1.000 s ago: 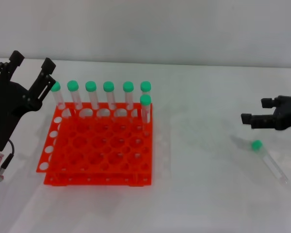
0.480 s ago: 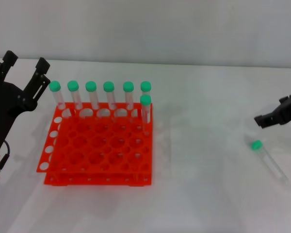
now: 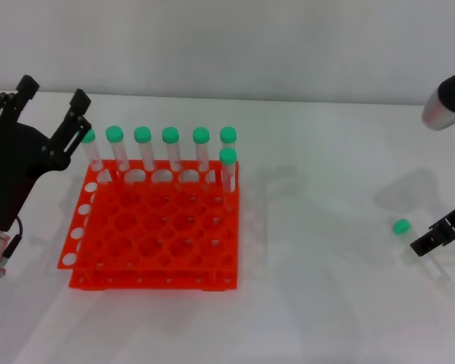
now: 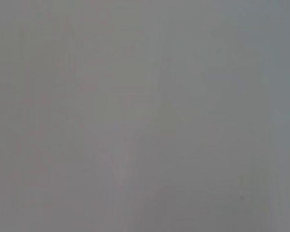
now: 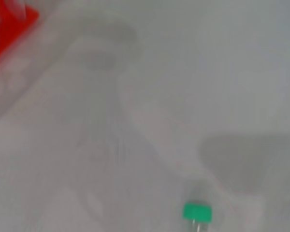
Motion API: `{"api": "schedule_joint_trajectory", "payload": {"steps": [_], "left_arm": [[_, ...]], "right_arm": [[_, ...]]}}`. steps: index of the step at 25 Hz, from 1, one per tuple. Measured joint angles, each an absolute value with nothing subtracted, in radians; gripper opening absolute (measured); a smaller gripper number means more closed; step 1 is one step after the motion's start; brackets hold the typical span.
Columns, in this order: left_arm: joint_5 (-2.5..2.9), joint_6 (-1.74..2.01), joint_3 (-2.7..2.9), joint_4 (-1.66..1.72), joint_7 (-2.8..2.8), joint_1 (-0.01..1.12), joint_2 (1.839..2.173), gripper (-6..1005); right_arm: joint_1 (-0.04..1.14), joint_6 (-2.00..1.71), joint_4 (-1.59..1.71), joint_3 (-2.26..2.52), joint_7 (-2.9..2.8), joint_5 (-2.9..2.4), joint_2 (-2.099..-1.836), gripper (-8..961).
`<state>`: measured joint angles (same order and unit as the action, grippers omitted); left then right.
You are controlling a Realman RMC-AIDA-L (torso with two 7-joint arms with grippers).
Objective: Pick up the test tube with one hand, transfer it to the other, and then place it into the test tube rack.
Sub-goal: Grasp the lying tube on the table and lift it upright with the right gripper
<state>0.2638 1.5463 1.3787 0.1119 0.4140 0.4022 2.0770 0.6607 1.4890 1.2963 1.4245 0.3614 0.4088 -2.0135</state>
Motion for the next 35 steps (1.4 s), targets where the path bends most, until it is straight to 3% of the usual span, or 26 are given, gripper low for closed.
{"api": "schedule_joint_trajectory", "payload": {"steps": [14, 19, 25, 33, 35], "left_arm": [[0.261, 1.496, 1.374, 0.112, 0.414, 0.407, 2.077, 799], [0.261, 1.466, 1.374, 0.112, 0.414, 0.418, 2.076, 799], [0.264, 1.460, 1.375, 0.113, 0.399, 0.422, 2.075, 800], [0.262, 1.460, 1.374, 0.125, 0.397, 0.422, 2.075, 800], [0.261, 1.460, 1.374, 0.124, 0.396, 0.422, 2.075, 800]], "right_arm": [[0.690, 1.494, 1.200, 1.472, 0.305, 0.392, -2.014, 838], [0.688, 1.492, 1.193, 1.501, 0.287, 0.361, -2.015, 679], [0.683, 1.490, 1.191, 1.500, 0.280, 0.361, -2.015, 645], [0.696, 1.494, 1.147, 1.499, 0.280, 0.366, -2.014, 465], [0.707, 1.492, 1.125, 1.498, 0.283, 0.370, -2.014, 461]]}}
